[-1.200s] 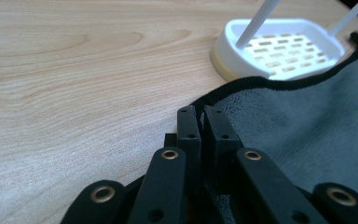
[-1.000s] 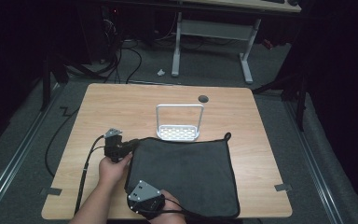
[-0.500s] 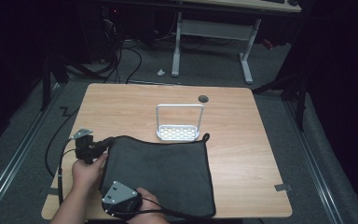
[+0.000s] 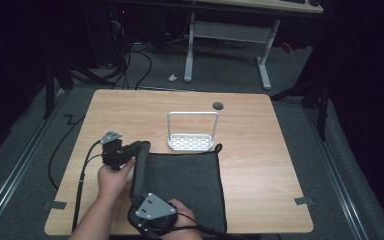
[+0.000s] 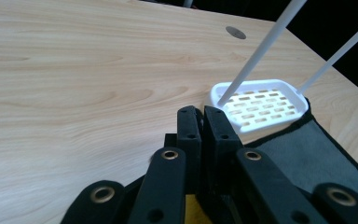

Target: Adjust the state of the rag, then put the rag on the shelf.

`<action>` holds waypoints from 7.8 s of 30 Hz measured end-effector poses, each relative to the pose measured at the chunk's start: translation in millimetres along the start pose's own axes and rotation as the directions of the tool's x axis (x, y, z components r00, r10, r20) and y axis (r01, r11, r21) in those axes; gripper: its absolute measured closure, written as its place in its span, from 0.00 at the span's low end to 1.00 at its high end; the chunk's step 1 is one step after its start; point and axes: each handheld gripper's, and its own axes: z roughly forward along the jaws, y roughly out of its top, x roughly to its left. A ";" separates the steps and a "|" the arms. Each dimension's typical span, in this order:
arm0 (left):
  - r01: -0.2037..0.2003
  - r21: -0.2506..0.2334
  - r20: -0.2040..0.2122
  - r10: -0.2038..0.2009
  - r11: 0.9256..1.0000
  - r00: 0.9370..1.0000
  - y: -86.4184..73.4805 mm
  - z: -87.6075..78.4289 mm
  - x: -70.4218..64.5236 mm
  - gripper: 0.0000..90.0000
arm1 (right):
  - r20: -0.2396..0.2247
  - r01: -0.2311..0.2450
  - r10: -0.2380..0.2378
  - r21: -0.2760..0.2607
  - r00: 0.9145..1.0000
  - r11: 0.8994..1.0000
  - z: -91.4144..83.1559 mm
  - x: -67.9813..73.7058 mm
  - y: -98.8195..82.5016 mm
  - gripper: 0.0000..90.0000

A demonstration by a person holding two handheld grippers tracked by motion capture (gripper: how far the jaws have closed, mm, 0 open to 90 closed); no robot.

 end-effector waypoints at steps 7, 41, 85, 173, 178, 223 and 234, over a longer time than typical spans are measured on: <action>-0.032 0.024 0.023 0.032 0.999 0.999 3.1 33.2 -47.7 0.95 | 0.075 -0.042 0.040 0.023 0.996 0.999 -41.4 -27.9 -34.4 0.95; -0.148 0.125 0.117 0.133 0.981 0.984 -4.5 122.4 -172.6 0.72 | 0.272 -0.236 0.198 0.116 0.942 0.965 -137.8 -82.4 -139.0 0.79; -0.304 0.250 0.185 0.263 0.919 0.947 -102.9 -8.4 -108.6 0.81 | 0.268 -0.339 0.271 0.254 0.925 0.906 -52.2 -126.5 -137.4 0.80; -0.134 -0.047 0.105 0.138 0.990 0.985 -25.6 -2.1 -90.5 0.91 | 0.326 -0.372 0.365 -0.042 0.872 0.927 -52.8 -167.4 -82.7 0.87; -0.156 -0.089 0.109 0.165 0.984 0.980 -12.3 -11.1 -97.7 0.92 | 0.334 -0.351 0.358 -0.083 0.872 0.933 -63.2 -168.3 -71.7 0.87; -0.283 -0.408 0.051 0.332 0.868 0.942 121.8 -58.6 -139.5 0.93 | 0.428 -0.138 0.292 -0.355 0.856 0.925 -127.8 -208.2 57.8 0.88; -0.303 -0.407 0.046 0.350 0.862 0.936 135.8 -54.2 -144.7 0.93 | 0.440 -0.138 0.296 -0.355 0.848 0.925 -130.8 -221.2 66.4 0.88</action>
